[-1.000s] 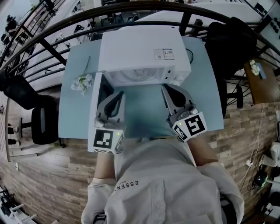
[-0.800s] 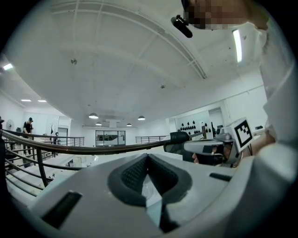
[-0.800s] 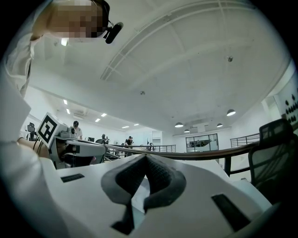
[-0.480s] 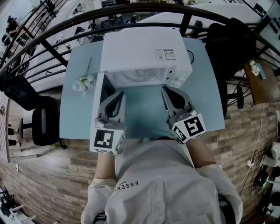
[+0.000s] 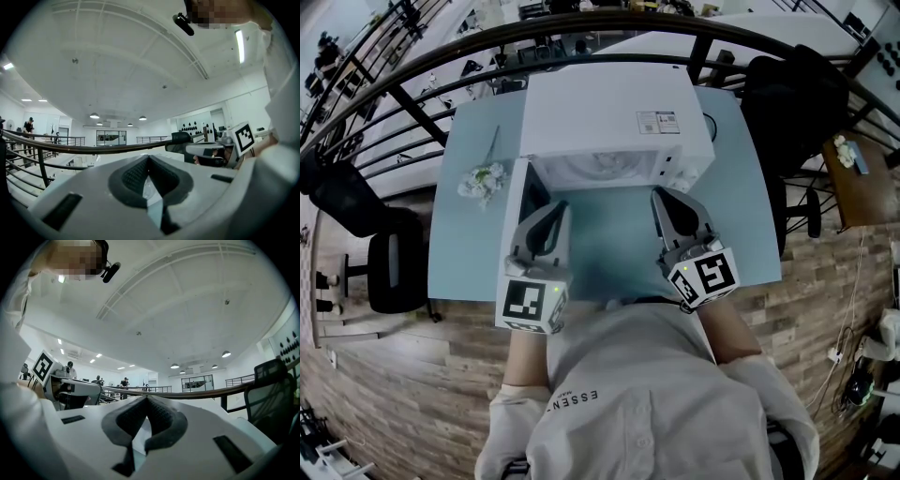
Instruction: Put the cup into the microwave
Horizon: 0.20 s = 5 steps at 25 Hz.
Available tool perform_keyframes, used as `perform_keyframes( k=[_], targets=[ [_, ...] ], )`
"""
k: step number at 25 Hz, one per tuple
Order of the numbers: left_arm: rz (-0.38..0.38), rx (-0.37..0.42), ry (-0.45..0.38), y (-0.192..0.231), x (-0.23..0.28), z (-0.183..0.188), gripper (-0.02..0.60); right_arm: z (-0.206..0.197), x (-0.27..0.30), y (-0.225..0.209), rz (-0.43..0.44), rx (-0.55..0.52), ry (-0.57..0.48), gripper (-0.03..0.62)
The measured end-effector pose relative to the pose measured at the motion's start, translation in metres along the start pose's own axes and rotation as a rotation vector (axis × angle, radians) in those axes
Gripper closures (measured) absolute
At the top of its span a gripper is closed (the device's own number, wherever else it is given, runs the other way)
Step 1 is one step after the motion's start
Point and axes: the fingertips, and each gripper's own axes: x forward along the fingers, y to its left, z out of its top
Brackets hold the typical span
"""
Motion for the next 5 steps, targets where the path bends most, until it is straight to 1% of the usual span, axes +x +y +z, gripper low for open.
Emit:
perform_keyframes(
  k=[5],
  targets=[
    [-0.01, 0.002, -0.017, -0.0036, -0.0005, 0.0042, 0.581, 0.0023, 0.0, -0.004, -0.015, 0.004, -0.009, 0.579]
  ],
)
